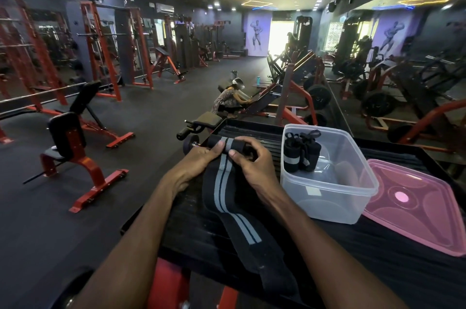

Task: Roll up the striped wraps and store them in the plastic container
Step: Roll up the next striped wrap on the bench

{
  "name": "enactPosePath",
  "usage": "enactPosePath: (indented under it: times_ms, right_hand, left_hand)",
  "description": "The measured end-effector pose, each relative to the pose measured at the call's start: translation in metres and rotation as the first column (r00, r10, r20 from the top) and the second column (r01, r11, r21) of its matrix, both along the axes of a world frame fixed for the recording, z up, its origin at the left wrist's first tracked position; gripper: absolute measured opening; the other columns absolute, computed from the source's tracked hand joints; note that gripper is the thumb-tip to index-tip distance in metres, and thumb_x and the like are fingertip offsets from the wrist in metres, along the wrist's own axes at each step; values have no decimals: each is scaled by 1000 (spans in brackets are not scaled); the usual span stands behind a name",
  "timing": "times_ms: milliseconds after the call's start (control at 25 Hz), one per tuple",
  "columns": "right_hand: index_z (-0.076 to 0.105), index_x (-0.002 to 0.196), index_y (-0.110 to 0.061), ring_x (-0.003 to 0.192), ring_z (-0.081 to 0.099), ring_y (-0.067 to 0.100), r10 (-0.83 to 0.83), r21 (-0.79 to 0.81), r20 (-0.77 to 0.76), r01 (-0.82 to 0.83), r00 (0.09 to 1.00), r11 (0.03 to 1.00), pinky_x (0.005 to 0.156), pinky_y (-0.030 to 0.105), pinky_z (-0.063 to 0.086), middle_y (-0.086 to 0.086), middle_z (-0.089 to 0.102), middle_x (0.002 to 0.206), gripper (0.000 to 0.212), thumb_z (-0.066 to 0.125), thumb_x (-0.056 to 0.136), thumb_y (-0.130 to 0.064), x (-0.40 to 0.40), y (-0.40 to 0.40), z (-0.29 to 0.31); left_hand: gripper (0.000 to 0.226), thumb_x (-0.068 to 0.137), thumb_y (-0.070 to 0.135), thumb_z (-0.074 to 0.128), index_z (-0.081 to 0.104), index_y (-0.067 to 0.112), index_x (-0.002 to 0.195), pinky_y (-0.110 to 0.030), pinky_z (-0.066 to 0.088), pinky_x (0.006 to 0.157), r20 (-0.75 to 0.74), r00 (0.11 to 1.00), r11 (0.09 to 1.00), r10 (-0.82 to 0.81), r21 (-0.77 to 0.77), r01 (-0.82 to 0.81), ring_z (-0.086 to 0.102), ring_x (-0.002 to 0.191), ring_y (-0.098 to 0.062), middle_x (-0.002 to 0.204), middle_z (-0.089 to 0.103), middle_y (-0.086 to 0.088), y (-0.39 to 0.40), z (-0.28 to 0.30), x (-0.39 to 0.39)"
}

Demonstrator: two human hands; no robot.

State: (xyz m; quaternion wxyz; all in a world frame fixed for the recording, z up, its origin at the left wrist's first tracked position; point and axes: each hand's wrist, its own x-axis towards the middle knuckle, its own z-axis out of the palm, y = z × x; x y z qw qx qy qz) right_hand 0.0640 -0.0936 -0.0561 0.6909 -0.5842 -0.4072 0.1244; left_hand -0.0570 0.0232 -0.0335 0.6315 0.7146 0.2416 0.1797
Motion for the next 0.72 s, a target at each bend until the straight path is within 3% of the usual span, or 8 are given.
enactPosePath:
  times_ms: [80, 200, 280, 400, 520, 640, 720]
  right_hand:
    - [71, 97, -13, 81, 68, -1, -6, -13, -48, 6, 999, 1000, 73, 18, 51, -7, 73, 90, 10, 74, 88, -17, 0, -1, 1]
    - [61, 65, -8, 56, 51, 6, -74, -110, -53, 68, 996, 992, 56, 26, 40, -7, 58, 59, 40, 70, 90, -39, 1, 2, -3]
    - [51, 53, -15, 50, 44, 5, -104, -164, -57, 93, 993, 982, 52, 25, 34, -8, 48, 50, 51, 67, 90, -47, 1, 4, -3]
    - [59, 62, -20, 61, 58, 8, -105, -173, 18, 107, 994, 979, 62, 30, 46, -8, 62, 63, 42, 65, 90, -51, 5, 4, -6]
    - [69, 84, -20, 81, 68, 9, -61, -148, 109, 77, 992, 986, 78, 30, 54, -5, 72, 83, 16, 71, 89, -35, 5, 4, -7]
    - [68, 77, -14, 72, 66, 9, -79, -157, 132, 99, 988, 983, 69, 33, 52, 1, 71, 76, 23, 70, 90, -32, 5, 5, -7]
    - [65, 68, -16, 62, 60, 5, -97, -183, 126, 119, 987, 976, 60, 31, 47, -2, 68, 66, 31, 68, 91, -35, 9, 5, -9]
  left_hand:
    - [36, 94, 33, 64, 69, 4, 116, -38, 55, 93, 94, 994, 992, -58, -107, 68, 72, 105, -26, 112, 74, -14, 1, -5, 4]
    - [37, 86, 14, 70, 62, 4, 122, -40, 58, 88, 300, 954, 978, -13, -197, 75, 70, 104, -30, 114, 71, -18, 4, -10, 8]
    - [37, 86, 16, 70, 63, 0, 118, -40, 58, 89, 316, 949, 982, -6, -176, 65, 68, 101, -31, 109, 70, -20, 3, -11, 12]
    - [42, 90, 27, 68, 65, -7, 116, -42, 57, 93, 248, 969, 972, 22, -232, 38, 70, 101, -34, 110, 72, -23, -3, -13, 18]
    - [55, 84, 43, 71, 70, -2, 116, -44, 54, 97, 218, 976, 960, 22, -277, 41, 69, 108, -35, 113, 72, -23, -1, -16, 23]
    - [57, 80, 47, 75, 72, -1, 110, -46, 51, 99, 233, 972, 962, 16, -270, 49, 69, 106, -37, 112, 72, -23, 1, -23, 25]
    - [49, 77, 45, 76, 74, 0, 96, -47, 52, 96, 247, 968, 988, 48, -156, -9, 70, 94, -32, 100, 74, -21, 2, -27, 25]
